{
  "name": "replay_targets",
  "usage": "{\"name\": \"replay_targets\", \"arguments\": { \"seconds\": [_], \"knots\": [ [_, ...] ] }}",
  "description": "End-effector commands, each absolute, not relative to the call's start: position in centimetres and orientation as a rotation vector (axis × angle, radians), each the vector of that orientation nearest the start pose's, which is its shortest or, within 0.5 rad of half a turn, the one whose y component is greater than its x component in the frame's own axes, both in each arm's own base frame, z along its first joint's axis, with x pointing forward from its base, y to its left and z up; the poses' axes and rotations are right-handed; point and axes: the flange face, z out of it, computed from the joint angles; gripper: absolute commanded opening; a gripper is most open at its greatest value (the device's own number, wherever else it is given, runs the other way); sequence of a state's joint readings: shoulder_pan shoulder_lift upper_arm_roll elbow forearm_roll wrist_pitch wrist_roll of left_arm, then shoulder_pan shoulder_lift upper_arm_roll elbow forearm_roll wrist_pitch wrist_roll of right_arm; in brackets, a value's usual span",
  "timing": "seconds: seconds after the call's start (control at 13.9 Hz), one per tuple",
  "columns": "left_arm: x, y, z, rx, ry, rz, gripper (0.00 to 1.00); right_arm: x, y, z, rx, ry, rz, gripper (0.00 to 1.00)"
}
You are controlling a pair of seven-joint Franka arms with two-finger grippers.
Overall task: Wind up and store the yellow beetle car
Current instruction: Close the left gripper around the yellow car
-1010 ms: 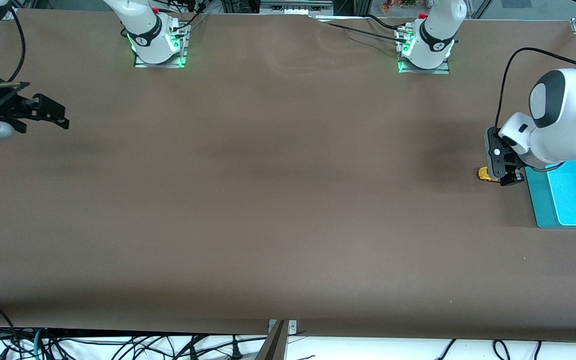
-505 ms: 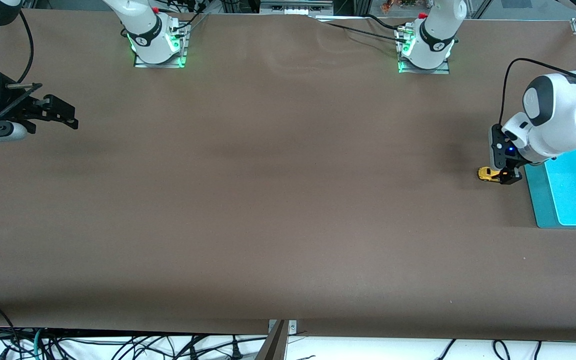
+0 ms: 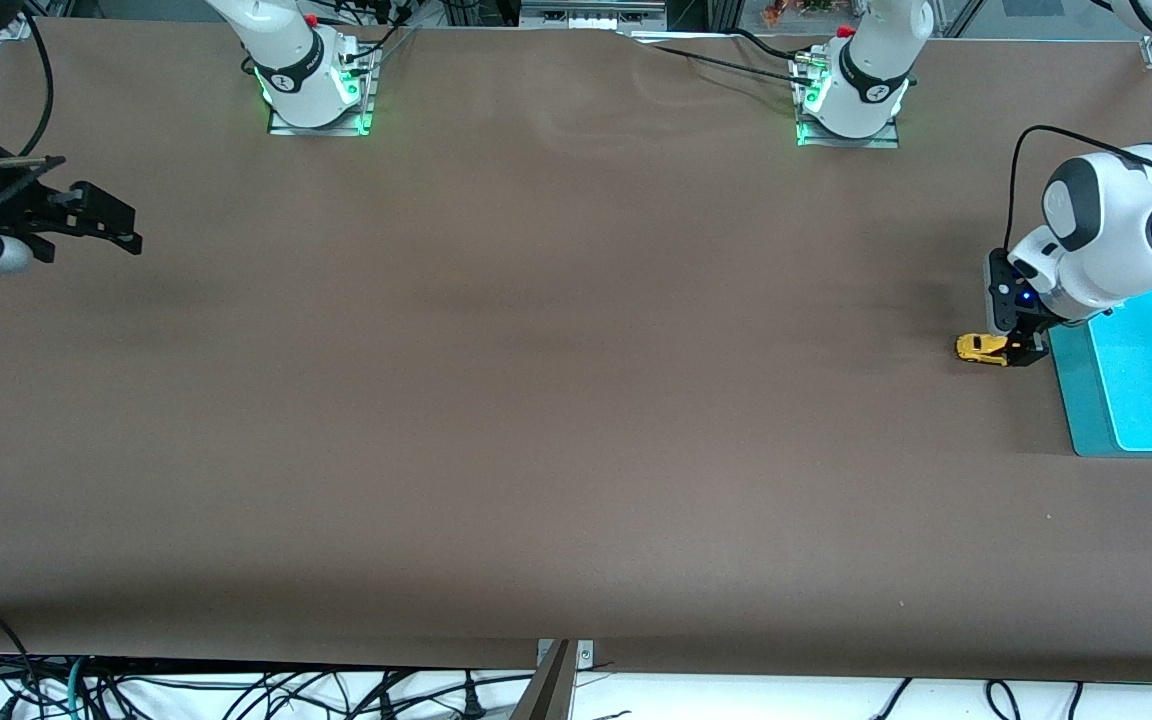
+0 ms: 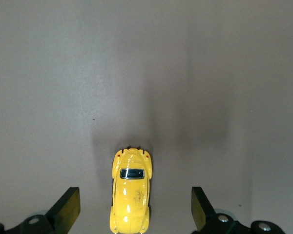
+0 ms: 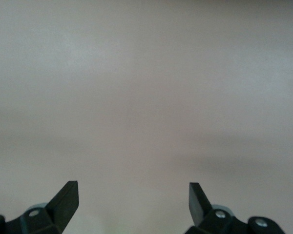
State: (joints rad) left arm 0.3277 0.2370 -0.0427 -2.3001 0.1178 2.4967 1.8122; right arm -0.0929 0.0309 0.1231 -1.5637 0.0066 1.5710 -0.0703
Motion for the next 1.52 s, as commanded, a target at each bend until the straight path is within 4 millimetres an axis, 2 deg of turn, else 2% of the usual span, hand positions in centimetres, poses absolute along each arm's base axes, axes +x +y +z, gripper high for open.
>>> {"name": "replay_targets", "arguments": {
  "seconds": [0.0, 0.14, 0.22, 0.29, 0.65, 0.79, 1.01, 1.08, 1.23, 1.44],
  "knots": [
    [49.9, 17.0, 20.9, -2.059, 2.324, 0.062, 1.0, 56.1, 0.8, 63.0, -3.138, -0.13, 0.026, 1.0],
    [49.4, 19.0, 18.8, -2.04, 2.307, 0.025, 1.0, 56.0, 0.9, 62.8, -3.137, -0.123, 0.05, 1.0],
    [49.2, 19.3, 18.1, -2.045, 2.308, 0.023, 1.0, 56.1, 0.9, 62.7, -3.137, -0.12, 0.05, 1.0],
    [48.8, 20.1, 17.9, -2.062, 2.294, 0.024, 1.0, 56.1, 1.0, 62.7, -3.137, -0.123, 0.048, 1.0],
    [48.1, 21.0, 17.4, -2.095, 2.281, 0.029, 1.0, 56.3, 0.6, 62.5, -3.135, -0.118, 0.048, 1.0],
    [48.4, 20.9, 17.8, -2.035, 2.325, 0.023, 0.79, 56.4, 0.6, 62.4, -3.134, -0.118, 0.052, 1.0],
    [49.0, 20.1, 18.0, -2.021, 2.34, 0.005, 0.23, 56.4, 0.5, 62.4, -3.135, -0.115, 0.052, 1.0],
    [49.1, 20.2, 18.0, -2.025, 2.335, 0.002, 0.16, 56.4, 0.5, 62.4, -3.133, -0.115, 0.052, 1.0],
    [49.9, 19.7, 18.9, -2.018, 2.333, -0.006, 0.15, 56.4, 0.5, 62.4, -3.133, -0.115, 0.052, 1.0],
    [52.8, 19.2, 24.6, -2.078, 2.386, 0.028, 0.14, 56.4, 0.6, 62.4, -3.131, -0.118, 0.052, 1.0]
  ]
}}
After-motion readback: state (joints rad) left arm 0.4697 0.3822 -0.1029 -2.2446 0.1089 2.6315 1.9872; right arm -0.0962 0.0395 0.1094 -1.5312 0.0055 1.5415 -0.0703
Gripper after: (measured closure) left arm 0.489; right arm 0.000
